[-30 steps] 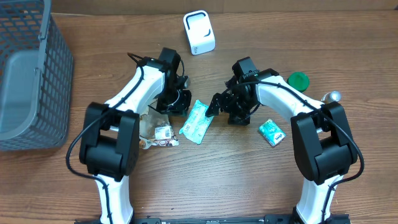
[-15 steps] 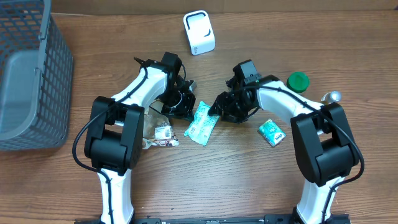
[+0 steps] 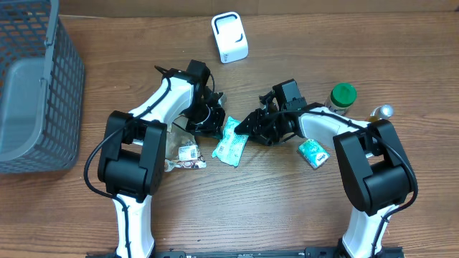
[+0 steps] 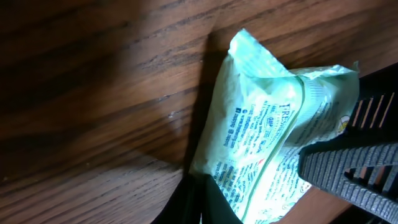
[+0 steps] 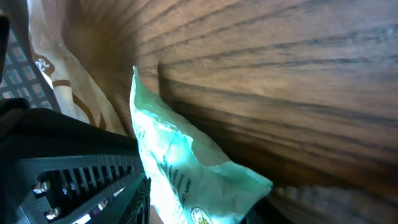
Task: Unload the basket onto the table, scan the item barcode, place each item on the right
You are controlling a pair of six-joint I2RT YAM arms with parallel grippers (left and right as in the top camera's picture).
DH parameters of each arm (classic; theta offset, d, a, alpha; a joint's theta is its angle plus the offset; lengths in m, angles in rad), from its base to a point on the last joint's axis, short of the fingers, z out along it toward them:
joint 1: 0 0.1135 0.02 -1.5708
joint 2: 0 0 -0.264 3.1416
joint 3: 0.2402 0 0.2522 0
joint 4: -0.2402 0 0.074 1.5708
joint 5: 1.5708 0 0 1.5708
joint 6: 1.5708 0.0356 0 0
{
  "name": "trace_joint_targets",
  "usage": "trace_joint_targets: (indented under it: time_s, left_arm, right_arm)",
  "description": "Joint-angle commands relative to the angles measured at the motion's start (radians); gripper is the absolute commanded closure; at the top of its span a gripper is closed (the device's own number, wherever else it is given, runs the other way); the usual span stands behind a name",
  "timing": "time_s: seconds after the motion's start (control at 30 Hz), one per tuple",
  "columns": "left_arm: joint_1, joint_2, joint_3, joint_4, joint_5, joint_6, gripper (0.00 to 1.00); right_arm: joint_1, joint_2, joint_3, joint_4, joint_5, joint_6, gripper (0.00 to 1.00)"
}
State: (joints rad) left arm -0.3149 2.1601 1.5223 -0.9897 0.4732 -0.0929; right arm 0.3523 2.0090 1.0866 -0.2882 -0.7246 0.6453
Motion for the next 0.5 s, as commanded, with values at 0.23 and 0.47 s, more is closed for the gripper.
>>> trace_joint_targets:
  time_s: [0.23, 0.47]
  left_arm:
    - [-0.033, 0.013, -0.011, 0.008, -0.036, 0.026, 0.94]
    - [-0.034, 0.013, -0.011, 0.008, -0.036, 0.026, 0.94]
  right_arm:
    - [0.023, 0.015, -0.028, 0.022, -0.003, 0.013, 0.67]
    - [0.031, 0.015, -0.028, 0.034, -0.003, 0.002, 0.67]
